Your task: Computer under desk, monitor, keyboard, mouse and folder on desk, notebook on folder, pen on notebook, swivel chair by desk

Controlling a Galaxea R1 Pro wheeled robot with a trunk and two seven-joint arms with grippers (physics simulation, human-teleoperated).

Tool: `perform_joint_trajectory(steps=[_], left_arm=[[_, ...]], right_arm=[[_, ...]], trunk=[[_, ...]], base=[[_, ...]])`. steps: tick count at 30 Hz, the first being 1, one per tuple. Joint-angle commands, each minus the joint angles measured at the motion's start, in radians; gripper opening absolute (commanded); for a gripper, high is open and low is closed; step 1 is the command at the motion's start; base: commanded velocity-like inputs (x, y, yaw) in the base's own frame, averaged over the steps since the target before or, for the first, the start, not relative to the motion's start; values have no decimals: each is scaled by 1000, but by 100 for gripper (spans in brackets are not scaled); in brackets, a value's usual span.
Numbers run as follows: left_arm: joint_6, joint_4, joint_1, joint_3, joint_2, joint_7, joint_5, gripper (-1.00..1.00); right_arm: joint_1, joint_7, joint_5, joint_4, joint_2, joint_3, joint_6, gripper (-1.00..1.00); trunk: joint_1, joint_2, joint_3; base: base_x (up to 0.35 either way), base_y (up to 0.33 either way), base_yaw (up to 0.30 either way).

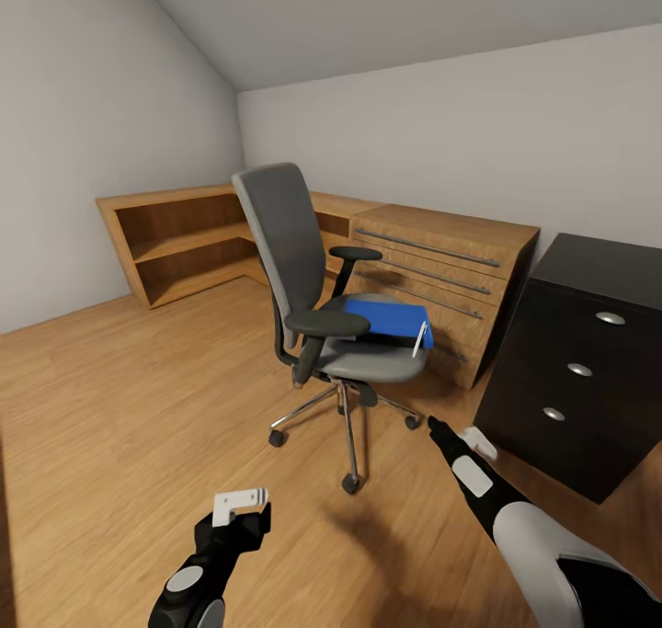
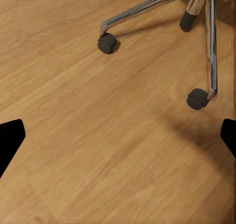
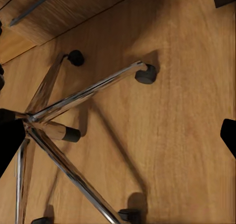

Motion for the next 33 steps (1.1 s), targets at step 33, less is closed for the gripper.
perform_joint_trajectory(steps=[33], left_arm=[[3,-9,0,-7,-3,11,11,100]], right_arm=[[9,2,-13,-1,-9,3,-4,100]], trunk=[[0,0,-1]], base=[[157,-57,0]])
